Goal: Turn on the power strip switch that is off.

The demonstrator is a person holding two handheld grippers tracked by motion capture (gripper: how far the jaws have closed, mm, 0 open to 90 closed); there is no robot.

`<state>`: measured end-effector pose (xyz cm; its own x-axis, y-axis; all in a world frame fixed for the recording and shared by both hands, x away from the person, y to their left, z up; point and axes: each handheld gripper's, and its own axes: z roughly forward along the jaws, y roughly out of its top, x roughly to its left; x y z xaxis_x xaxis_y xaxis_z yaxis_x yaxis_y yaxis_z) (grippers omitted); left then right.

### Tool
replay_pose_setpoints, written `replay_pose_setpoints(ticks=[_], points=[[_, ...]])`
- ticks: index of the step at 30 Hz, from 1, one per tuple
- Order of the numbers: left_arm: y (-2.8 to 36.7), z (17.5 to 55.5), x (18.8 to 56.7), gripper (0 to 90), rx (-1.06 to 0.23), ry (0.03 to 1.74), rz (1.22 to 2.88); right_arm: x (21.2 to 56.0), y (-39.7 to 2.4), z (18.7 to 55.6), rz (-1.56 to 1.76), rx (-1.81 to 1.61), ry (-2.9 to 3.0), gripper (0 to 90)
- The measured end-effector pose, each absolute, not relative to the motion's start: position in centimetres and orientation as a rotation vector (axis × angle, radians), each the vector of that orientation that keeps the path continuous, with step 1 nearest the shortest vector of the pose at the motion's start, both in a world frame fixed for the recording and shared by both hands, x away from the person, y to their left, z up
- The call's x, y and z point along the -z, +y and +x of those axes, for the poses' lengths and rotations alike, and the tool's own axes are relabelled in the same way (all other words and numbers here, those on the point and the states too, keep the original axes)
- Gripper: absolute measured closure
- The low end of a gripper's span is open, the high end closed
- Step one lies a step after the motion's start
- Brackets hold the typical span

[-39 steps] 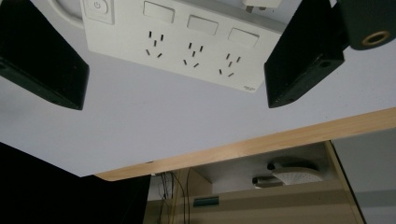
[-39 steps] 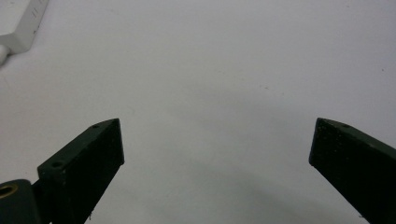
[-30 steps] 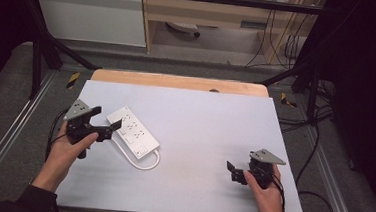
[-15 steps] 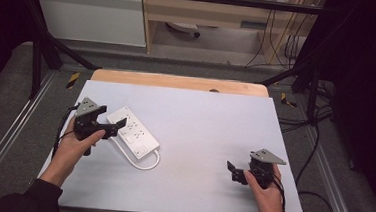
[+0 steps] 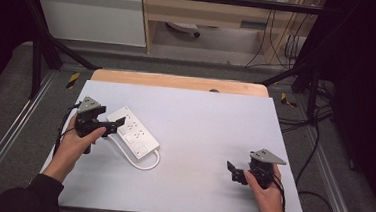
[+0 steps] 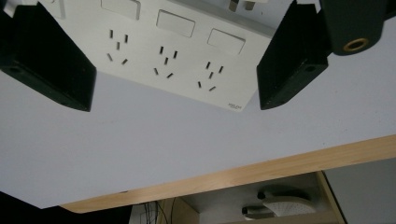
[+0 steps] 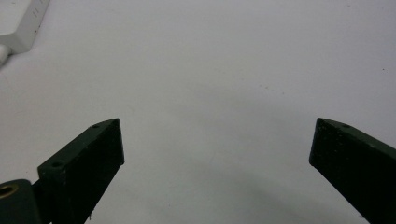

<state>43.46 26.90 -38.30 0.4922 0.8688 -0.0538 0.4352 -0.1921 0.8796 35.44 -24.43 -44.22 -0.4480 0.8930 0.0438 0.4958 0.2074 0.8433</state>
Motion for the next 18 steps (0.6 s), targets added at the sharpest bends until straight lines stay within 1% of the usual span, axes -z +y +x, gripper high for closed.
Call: replay_pose_setpoints(ticks=[3,5,14,18], points=[[26.8,43.6,38.5,12.3,-0.588,1.101,1.823,44.2,-24.4,35.4,1.285,-1.153,2.029,3.6],[26.8,43.8,38.7,14.5,-0.594,1.104,1.833,44.2,-24.4,35.4,1.288,-1.155,2.027,3.6],[26.3,44.3,39.3,14.8,-0.594,1.113,1.866,44.2,-24.4,35.4,1.288,-1.154,2.027,3.5],[26.2,44.5,39.7,16.4,-0.588,1.121,1.890,44.2,-24.5,35.4,1.289,-1.154,2.026,3.5]])
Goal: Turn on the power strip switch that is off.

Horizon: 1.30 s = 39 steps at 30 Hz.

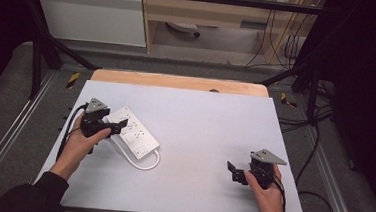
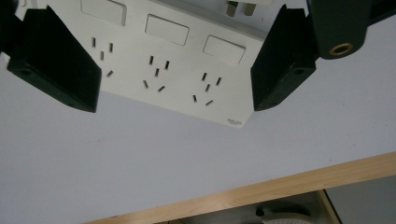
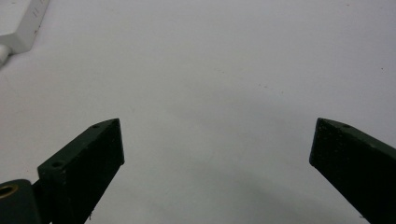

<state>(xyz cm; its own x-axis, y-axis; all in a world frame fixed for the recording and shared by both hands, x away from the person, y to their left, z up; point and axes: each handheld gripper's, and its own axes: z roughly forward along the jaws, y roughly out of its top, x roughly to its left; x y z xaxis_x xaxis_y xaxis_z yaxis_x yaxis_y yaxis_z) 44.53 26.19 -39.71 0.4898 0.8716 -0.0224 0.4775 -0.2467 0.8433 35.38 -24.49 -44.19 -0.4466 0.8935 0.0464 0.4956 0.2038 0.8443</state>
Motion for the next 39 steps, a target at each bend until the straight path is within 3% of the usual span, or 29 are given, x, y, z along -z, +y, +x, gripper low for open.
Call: replay_pose_setpoints(ticks=[13,15,28,34,39], points=[[25.8,44.8,40.3,25.1,-0.589,1.138,1.932,44.2,-24.5,35.4,1.299,-1.152,2.027,3.6],[25.8,44.8,40.3,32.4,-0.582,1.138,1.937,44.2,-24.6,35.3,1.298,-1.154,2.026,3.5],[25.4,44.7,40.9,52.6,-0.551,1.111,2.006,44.2,-24.6,35.4,1.301,-1.150,2.033,3.6],[25.3,44.8,41.6,68.6,-0.536,1.129,2.023,44.2,-24.6,35.4,1.297,-1.146,2.033,3.5],[25.4,44.7,42.1,76.6,-0.519,1.134,2.016,44.2,-24.6,35.4,1.297,-1.146,2.033,3.5]])
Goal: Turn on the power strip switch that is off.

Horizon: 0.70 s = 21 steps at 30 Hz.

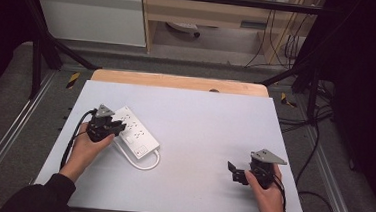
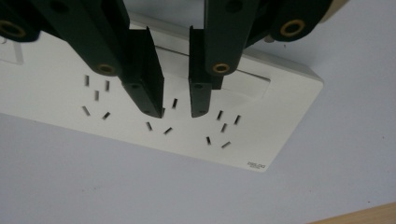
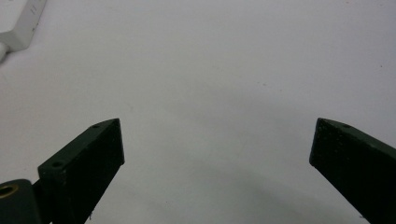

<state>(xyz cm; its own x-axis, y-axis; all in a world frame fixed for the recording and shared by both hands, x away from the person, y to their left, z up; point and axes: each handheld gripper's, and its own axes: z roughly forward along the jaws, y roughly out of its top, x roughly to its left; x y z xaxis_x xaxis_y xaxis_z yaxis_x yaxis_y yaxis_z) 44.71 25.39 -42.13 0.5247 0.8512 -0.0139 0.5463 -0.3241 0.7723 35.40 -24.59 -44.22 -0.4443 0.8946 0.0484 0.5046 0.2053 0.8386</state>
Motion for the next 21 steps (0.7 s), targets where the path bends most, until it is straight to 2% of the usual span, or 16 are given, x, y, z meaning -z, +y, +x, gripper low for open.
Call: replay_pose_setpoints(ticks=[10,21], points=[[25.39,44.40,42.06,90.0,-0.499,1.102,2.017,44.22,-24.58,35.39,1.300,-1.144,2.033,3.5],[25.19,44.06,42.22,90.0,-0.484,1.093,2.028,44.24,-24.57,35.42,1.294,-1.140,2.034,3.5]])
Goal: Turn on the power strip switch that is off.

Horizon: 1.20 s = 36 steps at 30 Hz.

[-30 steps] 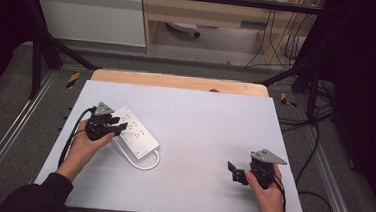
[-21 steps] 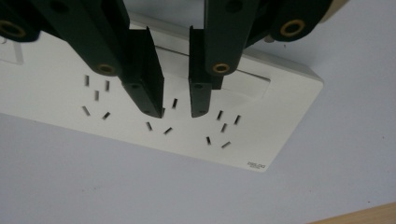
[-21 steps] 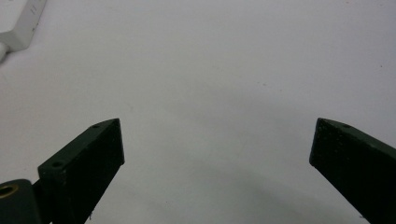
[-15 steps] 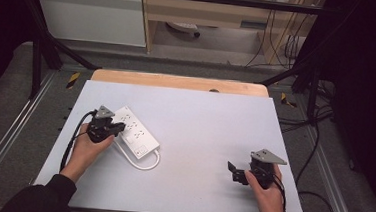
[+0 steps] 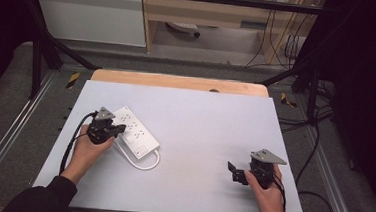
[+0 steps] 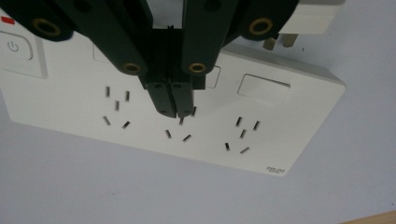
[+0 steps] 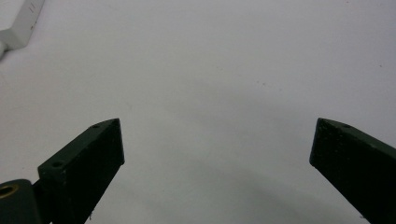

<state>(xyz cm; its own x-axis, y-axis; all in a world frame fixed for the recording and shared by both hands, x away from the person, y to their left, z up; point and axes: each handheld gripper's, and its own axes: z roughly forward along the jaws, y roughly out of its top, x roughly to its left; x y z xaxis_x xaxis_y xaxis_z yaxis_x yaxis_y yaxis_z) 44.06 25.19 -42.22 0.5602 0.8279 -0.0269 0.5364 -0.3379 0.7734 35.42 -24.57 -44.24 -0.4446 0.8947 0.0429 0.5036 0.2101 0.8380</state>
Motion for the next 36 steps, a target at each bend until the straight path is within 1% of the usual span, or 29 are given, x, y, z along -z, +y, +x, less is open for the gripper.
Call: replay_pose_setpoints(ticks=[26,36], points=[[25.5,44.0,43.2,90.0,-0.484,1.103,2.007,44.2,-24.6,35.4,1.291,-1.138,2.038,3.5],[25.4,43.9,43.4,90.0,-0.480,1.077,2.002,44.2,-24.6,35.4,1.290,-1.137,2.039,3.5]])
